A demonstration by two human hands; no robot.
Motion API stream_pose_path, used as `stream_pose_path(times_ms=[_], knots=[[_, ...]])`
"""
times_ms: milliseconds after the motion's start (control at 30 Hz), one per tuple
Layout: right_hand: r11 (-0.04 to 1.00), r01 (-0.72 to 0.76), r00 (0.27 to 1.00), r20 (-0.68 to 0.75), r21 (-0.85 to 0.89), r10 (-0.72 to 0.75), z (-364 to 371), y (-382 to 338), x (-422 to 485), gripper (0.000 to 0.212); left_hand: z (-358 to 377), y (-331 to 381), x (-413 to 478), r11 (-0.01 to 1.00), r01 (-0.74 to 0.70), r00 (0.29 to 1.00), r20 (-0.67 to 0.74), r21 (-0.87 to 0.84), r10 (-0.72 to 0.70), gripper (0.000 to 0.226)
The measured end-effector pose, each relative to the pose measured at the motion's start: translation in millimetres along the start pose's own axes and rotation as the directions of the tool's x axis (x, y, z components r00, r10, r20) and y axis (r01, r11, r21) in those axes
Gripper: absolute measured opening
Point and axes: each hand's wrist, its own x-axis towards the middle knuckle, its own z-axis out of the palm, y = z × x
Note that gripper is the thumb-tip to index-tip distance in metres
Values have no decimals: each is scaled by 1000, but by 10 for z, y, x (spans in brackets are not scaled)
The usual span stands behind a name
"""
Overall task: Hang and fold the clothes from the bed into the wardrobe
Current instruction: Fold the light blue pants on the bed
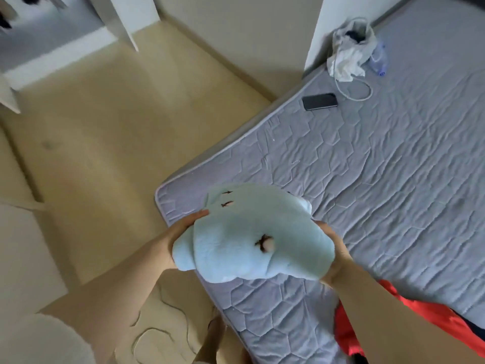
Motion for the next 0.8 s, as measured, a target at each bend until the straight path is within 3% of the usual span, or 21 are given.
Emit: stream_pose_path(times_ms=[133,233,300,333,367,433,467,533,667,800], knots=[[995,79,995,71,-64,-75,887,-394,-72,19,-138,560,-558,998,-70,993,-96,4,70,26],[987,117,985,142,-113,-100,1596,-596,-61,38,-383,949,-972,984,-170,945,-293,-54,147,52],[973,171,971,196,-153,-140,2122,-671,-92,27,-564,1193,-1249,926,-315,901,-371,-209,223,61],[965,198,963,220,-172,-158,2385,-691,-100,24,-700,1306,-1311,911,-283,924,-340,-301,175,56],[952,235,950,255,-196,-181,2647,-710,-100,39,-823,1387,-1388,924,-211,951,-287,-320,118,56],[929,305,922,308,-211,-232,3164,-709,-71,64,-1057,1566,-1513,926,-90,980,-199,-367,16,81],[920,333,910,326,-208,-256,3426,-692,-41,63,-1141,1690,-1557,918,-78,987,-163,-388,15,91],[917,346,900,348,-200,-264,3942,-626,29,50,-1339,1922,-1732,923,-107,993,-92,-369,78,102],[934,306,893,397,-184,-214,4906,-361,137,36,-1890,2495,-2083,901,-249,960,28,-356,277,88],[945,285,874,448,-160,-187,5715,-99,134,25,-2521,2962,-2459,721,-317,894,60,-616,444,79]])
